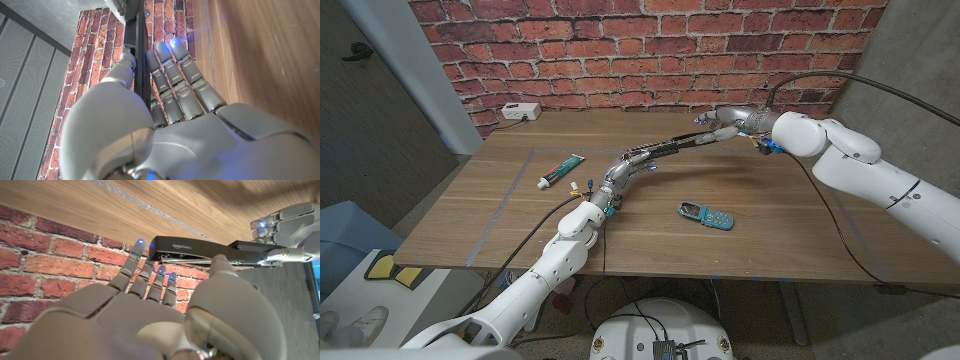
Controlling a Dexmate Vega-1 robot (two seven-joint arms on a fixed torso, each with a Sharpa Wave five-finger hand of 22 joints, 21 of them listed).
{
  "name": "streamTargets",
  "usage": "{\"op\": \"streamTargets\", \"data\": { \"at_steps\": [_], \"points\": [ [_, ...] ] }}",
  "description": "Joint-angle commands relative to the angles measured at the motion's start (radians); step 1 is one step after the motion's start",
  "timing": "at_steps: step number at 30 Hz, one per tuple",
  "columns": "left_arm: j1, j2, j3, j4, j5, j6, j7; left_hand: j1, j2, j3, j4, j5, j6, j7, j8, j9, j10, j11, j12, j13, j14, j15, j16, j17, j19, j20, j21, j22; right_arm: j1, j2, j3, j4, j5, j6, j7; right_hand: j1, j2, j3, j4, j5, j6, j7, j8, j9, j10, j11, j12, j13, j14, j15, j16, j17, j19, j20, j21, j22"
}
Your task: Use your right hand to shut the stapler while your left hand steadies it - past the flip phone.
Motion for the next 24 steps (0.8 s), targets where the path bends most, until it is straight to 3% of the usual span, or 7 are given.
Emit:
{"op": "streamTargets", "data": {
  "at_steps": [1, 4, 8, 13, 18, 22, 24],
  "points": [
    [0.001, 0.001, -0.002, 0.01, -0.006, -0.004, -0.011, 0.104, 0.097, 0.054, 0.047, 0.0, 0.081, 0.061, 0.01, 0.034, 0.012, -0.003, -0.002, 0.003, -0.008, -0.068, 0.0, 0.004, -0.007, -0.047, 0.009, 0.001, -0.077, 0.024, 0.09, -0.006, 0.181, -0.118, -0.117, -0.035, 0.006, -0.004, 0.018, 0.008, 0.018, 0.03, 0.017, -0.008, 0.053, 0.033, 0.019, -0.007, 0.013, -0.026, 0.002, -0.015, 0.018, -0.004, -0.016, 0.005],
    [0.005, -0.001, -0.004, 0.007, -0.007, -0.004, -0.002, 0.101, 0.096, 0.054, 0.048, 0.0, 0.082, 0.058, 0.009, 0.033, 0.011, -0.003, -0.003, 0.004, -0.009, -0.066, -0.001, 0.004, -0.013, -0.049, 0.012, 0.001, -0.085, 0.026, 0.102, 0.0, 0.228, -0.135, -0.144, -0.046, 0.006, -0.007, 0.021, 0.009, 0.034, 0.044, 0.023, -0.013, 0.087, 0.055, 0.028, -0.011, 0.031, -0.004, 0.006, -0.025, 0.038, -0.01, -0.019, 0.005],
    [0.009, -0.005, -0.007, 0.006, -0.012, -0.004, 0.004, 0.099, 0.095, 0.054, 0.049, -0.001, 0.087, 0.053, 0.008, 0.032, 0.015, -0.008, -0.005, 0.003, -0.015, -0.067, -0.007, 0.001, -0.017, -0.05, 0.018, 0.0, -0.097, 0.034, 0.121, 0.013, 0.298, -0.153, -0.181, -0.059, 0.012, -0.006, 0.023, 0.011, 0.063, 0.065, 0.031, -0.024, 0.152, 0.069, 0.044, -0.018, 0.082, -0.013, 0.02, -0.042, 0.079, -0.021, -0.023, 0.006],
    [0.005, -0.014, -0.009, 0.016, -0.022, -0.01, -0.006, 0.097, 0.094, 0.054, 0.048, -0.001, 0.088, 0.053, 0.005, 0.031, 0.016, -0.009, -0.008, -0.001, -0.014, -0.068, -0.009, -0.001, -0.02, -0.051, 0.022, -0.001, -0.098, 0.029, 0.111, 0.016, 0.328, -0.161, -0.229, -0.044, -0.034, -0.016, -0.012, 0.008, 0.115, 0.102, 0.043, -0.042, 0.262, 0.079, 0.069, -0.03, 0.109, -0.011, 0.018, -0.074, 0.103, -0.018, -0.041, 0.008],
    [-0.004, -0.032, -0.013, 0.04, -0.045, -0.024, -0.041, 0.098, 0.092, 0.054, 0.046, -0.001, 0.092, 0.053, 0.005, 0.03, 0.02, -0.01, -0.009, -0.001, -0.012, -0.07, -0.01, -0.004, -0.021, -0.053, 0.028, -0.002, -0.083, 0.036, 0.094, 0.005, 0.363, -0.224, -0.258, -0.107, -0.05, -0.044, 0.008, 0.008, 0.165, 0.134, 0.053, -0.057, 0.349, 0.096, 0.085, -0.042, 0.185, 0.002, 0.047, -0.087, 0.169, -0.016, -0.041, 0.01],
    [-0.004, -0.034, -0.014, 0.044, -0.046, -0.027, -0.044, 0.097, 0.092, 0.053, 0.046, -0.001, 0.096, 0.052, 0.004, 0.028, 0.023, -0.01, -0.011, -0.003, -0.009, -0.069, -0.01, -0.005, -0.023, -0.053, 0.031, -0.002, -0.034, 0.02, 0.052, -0.002, 0.378, -0.288, -0.219, -0.152, -0.053, -0.061, 0.026, 0.012, 0.173, 0.136, 0.048, -0.065, 0.395, 0.106, 0.091, -0.049, 0.243, 0.003, 0.069, -0.091, 0.228, -0.018, -0.032, 0.013],
    [-0.002, -0.033, -0.016, 0.043, -0.046, -0.028, -0.044, 0.097, 0.092, 0.053, 0.045, -0.001, 0.096, 0.051, 0.003, 0.028, 0.024, -0.011, -0.011, -0.003, -0.008, -0.069, -0.009, -0.005, -0.023, -0.053, 0.033, -0.003, -0.017, 0.016, 0.035, 0.001, 0.385, -0.3, -0.21, -0.168, -0.058, -0.069, 0.032, 0.013, 0.175, 0.137, 0.047, -0.066, 0.421, 0.107, 0.1, -0.049, 0.255, 0.001, 0.075, -0.091, 0.235, -0.014, -0.034, 0.013]
  ]
}}
